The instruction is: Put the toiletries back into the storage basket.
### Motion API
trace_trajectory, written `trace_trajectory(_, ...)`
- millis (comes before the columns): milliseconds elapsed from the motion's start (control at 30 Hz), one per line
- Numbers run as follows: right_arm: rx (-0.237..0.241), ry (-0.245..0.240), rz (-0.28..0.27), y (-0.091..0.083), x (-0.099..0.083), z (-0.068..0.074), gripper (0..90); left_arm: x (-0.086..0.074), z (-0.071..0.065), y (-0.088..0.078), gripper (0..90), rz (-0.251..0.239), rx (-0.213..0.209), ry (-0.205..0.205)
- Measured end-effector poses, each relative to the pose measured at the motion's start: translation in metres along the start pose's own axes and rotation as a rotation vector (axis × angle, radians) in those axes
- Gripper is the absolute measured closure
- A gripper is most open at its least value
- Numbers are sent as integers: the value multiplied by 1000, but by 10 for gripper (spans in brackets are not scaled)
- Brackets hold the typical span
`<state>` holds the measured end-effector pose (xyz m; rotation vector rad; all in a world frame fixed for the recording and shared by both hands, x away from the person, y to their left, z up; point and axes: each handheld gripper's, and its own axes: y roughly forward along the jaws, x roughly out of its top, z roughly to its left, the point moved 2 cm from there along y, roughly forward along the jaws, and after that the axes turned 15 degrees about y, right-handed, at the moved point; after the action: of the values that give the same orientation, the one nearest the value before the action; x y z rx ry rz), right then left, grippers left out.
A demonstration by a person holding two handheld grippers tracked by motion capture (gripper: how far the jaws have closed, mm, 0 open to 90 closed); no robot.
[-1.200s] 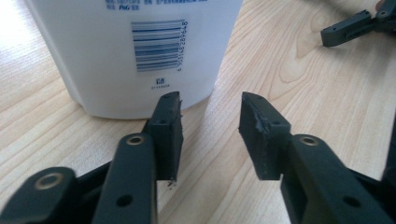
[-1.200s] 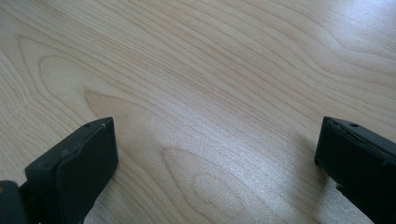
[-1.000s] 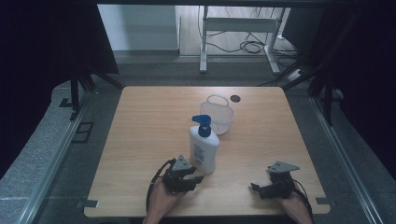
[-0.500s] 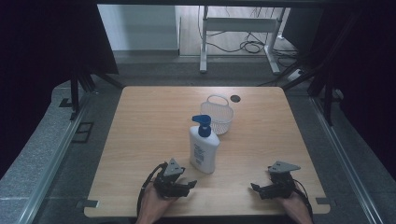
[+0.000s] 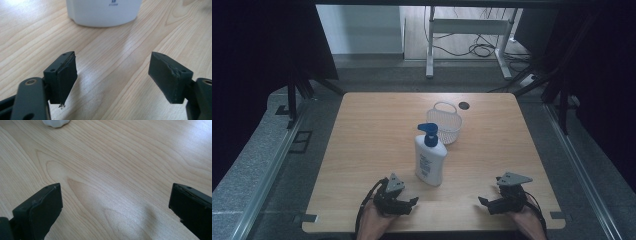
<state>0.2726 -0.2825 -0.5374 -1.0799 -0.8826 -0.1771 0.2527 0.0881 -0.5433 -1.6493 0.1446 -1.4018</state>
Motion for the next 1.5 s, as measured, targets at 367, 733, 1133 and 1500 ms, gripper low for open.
trace_trajectory(367, 30, 8, 0, -4, 9, 7, 0, -8, -3, 7, 141, 67, 41, 38)
trace_trajectory(733, 80, -13, 2, -4, 18, 17, 0, -12, -2, 8, 126, 51, 55, 30)
trace_trajectory(1133, 145, -12, -42, -2, 35, 28, 0, -12, -2, 8, 123, 51, 56, 32)
trace_trajectory(1500, 179, 7, -57, 5, 53, 42, 0, -12, -3, 8, 124, 49, 58, 25)
